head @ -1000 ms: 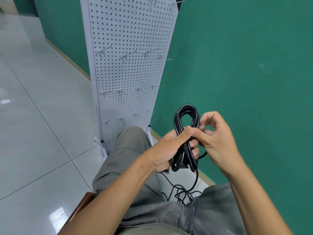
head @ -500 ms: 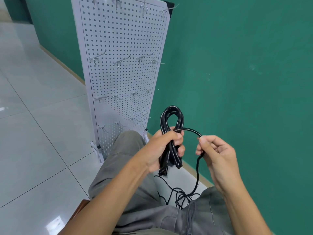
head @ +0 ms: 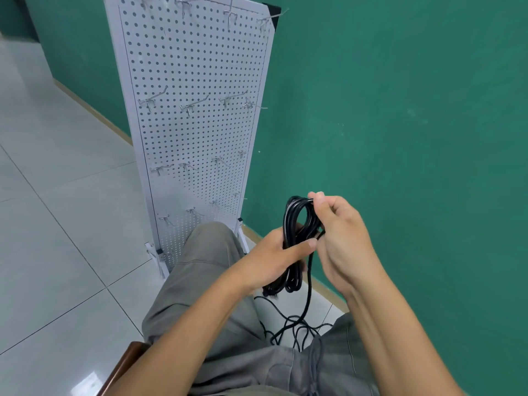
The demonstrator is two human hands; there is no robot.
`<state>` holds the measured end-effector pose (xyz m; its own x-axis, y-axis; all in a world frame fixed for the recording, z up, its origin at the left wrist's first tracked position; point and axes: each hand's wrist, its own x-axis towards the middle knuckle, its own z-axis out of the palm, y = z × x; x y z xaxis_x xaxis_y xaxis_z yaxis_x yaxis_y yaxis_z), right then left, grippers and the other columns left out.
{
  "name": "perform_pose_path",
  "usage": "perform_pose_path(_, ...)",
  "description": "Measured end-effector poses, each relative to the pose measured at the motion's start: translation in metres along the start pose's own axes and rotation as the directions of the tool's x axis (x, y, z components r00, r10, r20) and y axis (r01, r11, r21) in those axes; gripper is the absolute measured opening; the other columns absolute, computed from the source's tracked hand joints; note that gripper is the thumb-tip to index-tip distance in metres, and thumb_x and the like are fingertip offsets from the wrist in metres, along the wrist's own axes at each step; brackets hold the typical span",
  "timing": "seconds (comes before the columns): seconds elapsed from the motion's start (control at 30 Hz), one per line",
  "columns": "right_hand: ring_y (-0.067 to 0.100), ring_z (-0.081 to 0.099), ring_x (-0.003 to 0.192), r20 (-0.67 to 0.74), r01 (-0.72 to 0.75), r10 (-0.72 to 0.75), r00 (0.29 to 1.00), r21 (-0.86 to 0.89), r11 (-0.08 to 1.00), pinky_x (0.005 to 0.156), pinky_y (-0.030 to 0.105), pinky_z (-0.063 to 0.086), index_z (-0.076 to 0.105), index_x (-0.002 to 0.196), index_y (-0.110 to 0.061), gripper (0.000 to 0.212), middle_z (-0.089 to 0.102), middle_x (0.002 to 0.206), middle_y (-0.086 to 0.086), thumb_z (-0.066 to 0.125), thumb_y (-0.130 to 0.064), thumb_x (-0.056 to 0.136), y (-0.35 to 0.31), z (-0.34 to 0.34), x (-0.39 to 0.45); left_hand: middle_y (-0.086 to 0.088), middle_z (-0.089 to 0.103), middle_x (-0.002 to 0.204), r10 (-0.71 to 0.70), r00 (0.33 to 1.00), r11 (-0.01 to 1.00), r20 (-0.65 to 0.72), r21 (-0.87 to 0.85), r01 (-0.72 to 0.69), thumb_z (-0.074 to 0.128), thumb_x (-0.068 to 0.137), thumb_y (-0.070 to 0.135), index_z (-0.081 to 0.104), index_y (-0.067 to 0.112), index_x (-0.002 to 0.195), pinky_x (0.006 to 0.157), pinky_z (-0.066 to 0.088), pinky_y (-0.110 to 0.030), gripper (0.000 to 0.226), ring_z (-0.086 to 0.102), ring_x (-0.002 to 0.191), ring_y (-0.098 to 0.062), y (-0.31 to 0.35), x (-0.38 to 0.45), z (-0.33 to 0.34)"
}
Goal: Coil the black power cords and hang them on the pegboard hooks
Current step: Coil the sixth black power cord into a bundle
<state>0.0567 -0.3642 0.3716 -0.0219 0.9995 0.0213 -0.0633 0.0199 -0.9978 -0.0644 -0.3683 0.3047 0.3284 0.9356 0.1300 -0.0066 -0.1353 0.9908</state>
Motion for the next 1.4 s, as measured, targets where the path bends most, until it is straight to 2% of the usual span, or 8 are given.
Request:
perform_pose_path(0.2, 0.018, 0.058, 0.102, 0.035, -0.133, 0.129, 0.991, 0.154, 0.979, 0.110, 0.050, 0.046, 0.060, 0.110, -0.020, 0.014, 0.059, 0.119, 0.010, 0.047, -0.023, 0.109, 0.000, 0.007, 0.006, 0.019, 0.058, 0.080, 0.027, 1.000, 0.998, 0.009, 0.061, -0.028, 0.059, 0.106, 0.027, 0.063, 0.032, 0.089, 0.076, 0.045, -0.025, 0.018, 0.053, 0.080, -0.003, 0.001, -0.001, -0.011)
perform_pose_path(0.33, 0.010, 0.070, 0.084, 0.148, -0.179, 0.161, 0.976, 0.113, 0.977, 0.072, 0.029, 0.059, 0.058, 0.130, -0.027, 0.027, 0.058, 0.120, 0.009, 0.041, -0.025, 0.110, -0.002, 0.000, 0.007, -0.016, 0.068, 0.100, 0.010, 0.999, 0.997, 0.043, 0.073, -0.013, 0.061, 0.100, 0.047, 0.066, 0.013, 0.106, 0.103, 0.047, -0.061, 0.035, 0.065, 0.100, -0.026, 0.000, -0.002, -0.013)
perform_pose_path(0.6, 0.024, 0.044, 0.074, 0.237, -0.142, 0.180, 0.955, -0.171, 0.975, 0.057, 0.034, 0.033, 0.038, 0.148, -0.043, 0.049, 0.060, 0.125, -0.004, 0.032, -0.062, 0.104, 0.006, 0.001, 0.011, -0.001, 0.067, 0.076, 0.034, 0.998, 0.999, -0.049, 0.037, -0.032, 0.054, 0.108, 0.029, 0.064, 0.002, 0.089, 0.076, 0.051, -0.040, 0.034, 0.064, 0.077, -0.018, -0.003, 0.000, -0.007)
perform_pose_path(0.7, 0.024, 0.044, 0.075, 0.298, -0.157, 0.205, 0.932, -0.179, 0.971, 0.067, 0.041, 0.043, 0.059, 0.133, -0.042, 0.073, 0.063, 0.106, 0.013, 0.028, -0.088, 0.086, 0.018, 0.004, 0.009, -0.003, 0.057, 0.067, -0.009, 0.987, 0.992, -0.159, -0.125, -0.011, 0.054, 0.107, 0.030, 0.059, 0.007, 0.083, 0.064, 0.049, -0.033, 0.034, 0.060, 0.063, -0.020, -0.001, 0.000, -0.006)
perform_pose_path(0.8, 0.041, 0.033, 0.141, 0.345, -0.232, 0.264, 0.900, -0.132, 0.964, 0.119, 0.050, 0.035, 0.052, 0.146, -0.031, 0.091, 0.047, 0.151, 0.020, 0.028, -0.090, 0.082, 0.035, 0.006, 0.001, -0.002, 0.050, 0.064, -0.078, 0.955, 0.959, -0.287, -0.282, -0.007, 0.054, 0.107, 0.034, 0.056, 0.018, 0.072, 0.064, 0.044, -0.035, 0.038, 0.050, 0.058, -0.020, 0.001, 0.001, -0.014)
perform_pose_path(0.83, 0.018, 0.046, 0.142, 0.374, -0.245, 0.282, 0.883, -0.146, 0.959, 0.124, 0.048, 0.028, 0.044, 0.153, -0.026, 0.098, 0.045, 0.156, 0.013, 0.027, -0.091, 0.082, 0.041, 0.005, -0.001, -0.001, 0.049, 0.064, -0.106, 0.942, 0.935, -0.320, -0.353, -0.014, 0.054, 0.107, 0.035, 0.054, 0.020, 0.071, 0.063, 0.042, -0.034, 0.039, 0.048, 0.058, -0.020, 0.002, 0.001, -0.018)
perform_pose_path(1.07, -0.001, 0.056, 0.129, 0.381, -0.122, 0.264, 0.886, -0.358, 0.926, 0.122, 0.041, 0.032, 0.052, 0.142, -0.048, 0.086, 0.060, 0.140, -0.019, 0.020, -0.096, 0.077, 0.066, 0.008, -0.015, 0.003, 0.053, 0.066, -0.315, 0.821, 0.650, -0.476, -0.739, -0.179, 0.058, 0.104, 0.036, 0.054, 0.017, 0.080, 0.069, 0.058, -0.029, 0.031, 0.062, 0.060, -0.015, 0.007, 0.004, -0.045)
perform_pose_path(1.4, 0.008, 0.066, 0.080, 0.399, 0.126, 0.218, 0.891, -0.677, 0.726, 0.086, 0.037, 0.053, 0.061, 0.090, -0.001, 0.030, 0.069, 0.081, -0.005, 0.047, -0.021, 0.107, 0.082, 0.017, -0.033, 0.003, 0.056, 0.063, -0.412, 0.576, 0.623, -0.706, -0.679, -0.387, 0.060, 0.104, 0.036, 0.056, 0.017, 0.074, 0.063, 0.054, -0.032, 0.036, 0.057, 0.054, -0.014, -0.003, 0.006, -0.060)
